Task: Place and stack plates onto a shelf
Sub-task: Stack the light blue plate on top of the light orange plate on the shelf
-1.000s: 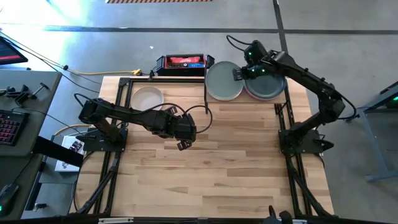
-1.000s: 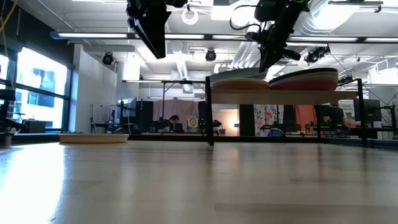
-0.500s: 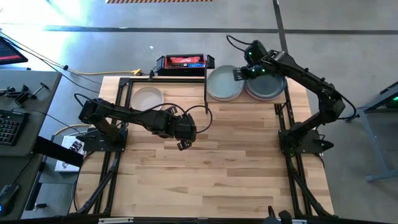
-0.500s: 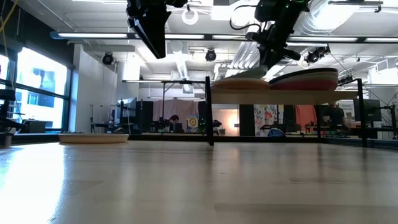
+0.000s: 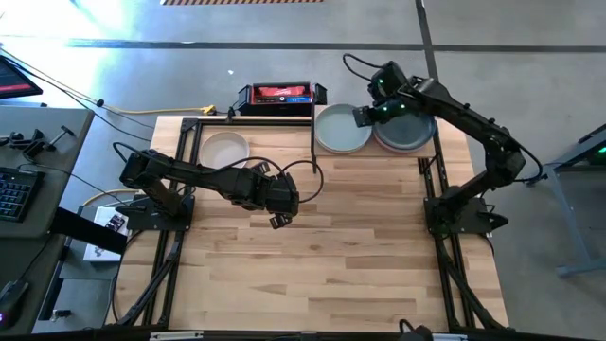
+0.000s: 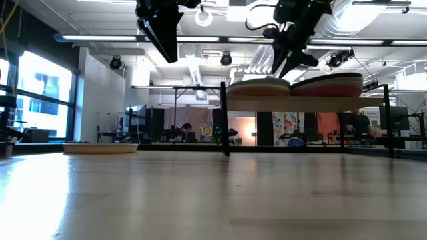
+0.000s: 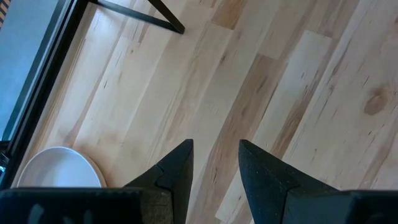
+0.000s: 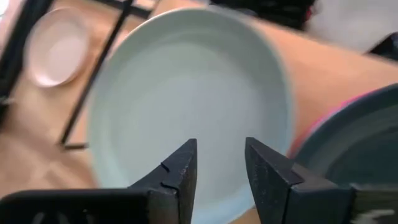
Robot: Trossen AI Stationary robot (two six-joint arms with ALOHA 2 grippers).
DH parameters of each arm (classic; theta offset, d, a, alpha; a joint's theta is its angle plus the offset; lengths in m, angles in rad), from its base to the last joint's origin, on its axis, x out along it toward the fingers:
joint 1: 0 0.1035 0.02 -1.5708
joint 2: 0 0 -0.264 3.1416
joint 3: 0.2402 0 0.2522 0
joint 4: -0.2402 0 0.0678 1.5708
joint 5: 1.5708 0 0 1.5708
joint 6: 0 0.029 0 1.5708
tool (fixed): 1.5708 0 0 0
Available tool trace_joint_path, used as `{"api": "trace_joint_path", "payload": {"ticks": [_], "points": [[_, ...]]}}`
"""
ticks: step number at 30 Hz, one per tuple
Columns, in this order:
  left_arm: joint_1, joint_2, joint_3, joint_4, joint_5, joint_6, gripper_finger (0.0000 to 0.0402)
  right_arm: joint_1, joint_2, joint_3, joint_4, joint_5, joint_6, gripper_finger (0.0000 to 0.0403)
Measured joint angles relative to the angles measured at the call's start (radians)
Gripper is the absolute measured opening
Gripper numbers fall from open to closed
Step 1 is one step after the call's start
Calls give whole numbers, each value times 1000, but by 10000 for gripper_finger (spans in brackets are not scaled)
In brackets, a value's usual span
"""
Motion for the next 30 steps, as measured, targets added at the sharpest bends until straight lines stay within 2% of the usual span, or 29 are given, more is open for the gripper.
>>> {"api": "trace_joint_path", "payload": {"ticks": [3,9,18,30], "points": [[0,0,0,0,0,-1,115,20,0,0,-43,-62,12,114],[0,0,0,0,0,-1,115,90,0,0,-183,-55,-18,114],[0,0,0,1,0,-1,115,136,0,0,-188,33,-26,114],[0,0,0,1,0,-2,115,139,3,0,-185,42,4,114]]}}
